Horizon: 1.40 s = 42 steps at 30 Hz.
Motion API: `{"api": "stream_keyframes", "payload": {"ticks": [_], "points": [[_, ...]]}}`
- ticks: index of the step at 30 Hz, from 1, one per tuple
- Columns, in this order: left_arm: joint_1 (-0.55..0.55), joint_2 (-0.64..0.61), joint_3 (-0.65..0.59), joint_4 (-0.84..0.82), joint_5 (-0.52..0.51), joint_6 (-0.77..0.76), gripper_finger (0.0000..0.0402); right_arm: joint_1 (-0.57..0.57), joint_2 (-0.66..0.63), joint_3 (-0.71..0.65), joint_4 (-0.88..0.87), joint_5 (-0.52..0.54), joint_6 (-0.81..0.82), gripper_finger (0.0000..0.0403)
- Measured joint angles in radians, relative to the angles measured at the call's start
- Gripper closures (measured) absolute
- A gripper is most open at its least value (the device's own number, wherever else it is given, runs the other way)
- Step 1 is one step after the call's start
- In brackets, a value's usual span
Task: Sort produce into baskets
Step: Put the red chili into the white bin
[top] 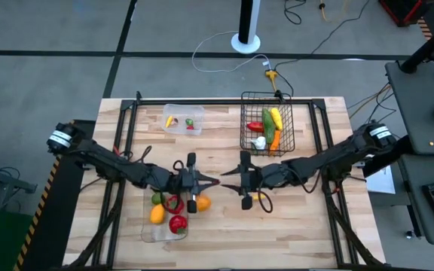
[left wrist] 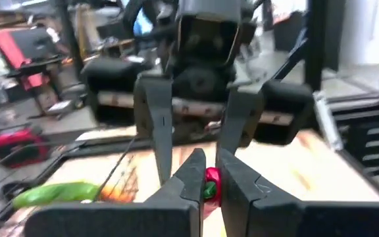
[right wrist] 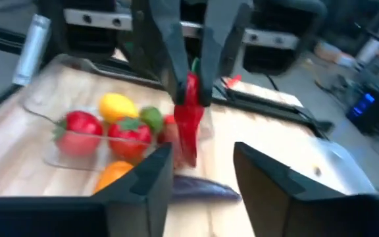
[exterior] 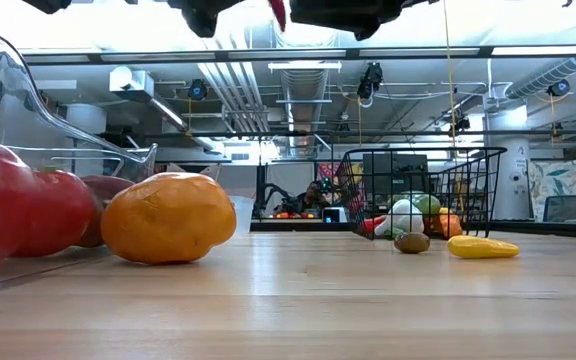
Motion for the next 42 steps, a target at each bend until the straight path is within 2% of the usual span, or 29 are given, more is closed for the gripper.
{"api": "stream_keyframes", "payload": {"ticks": [4,8,12,16,19,25,28,42], "points": [[0.029,-0.077,0.000,-0.169,-0.108,-0.009,0.0394,0.000,-0.019,0.034,-0.116,0.107,0.059,0.0226],[0.110,-0.167,0.045,-0.502,-0.202,-0.112,0.0394,-0.002,-0.024,0.071,-0.248,0.170,0.137,0.0211],[0.241,-0.218,0.118,-0.847,-0.216,-0.233,0.0394,-0.002,-0.024,0.077,-0.272,0.174,0.183,0.0207],[0.392,-0.223,0.160,-1.080,-0.208,-0.285,0.0394,-0.002,-0.024,0.077,-0.285,0.174,0.210,0.0208],[0.505,-0.221,0.164,-1.147,-0.194,-0.286,0.0394,-0.002,-0.024,0.077,-0.304,0.174,0.232,0.0208],[0.723,-0.210,0.164,-1.130,0.030,-0.287,0.0394,-0.002,-0.024,0.077,-0.325,0.174,0.260,0.0209],[0.790,-0.197,0.164,-1.129,0.104,-0.290,0.0394,-0.002,-0.024,0.077,-0.324,0.174,0.260,0.0209],[0.908,-0.114,0.164,-1.100,0.119,-0.153,0.0394,-0.002,-0.023,0.076,-0.325,0.174,0.260,0.0209]]}}
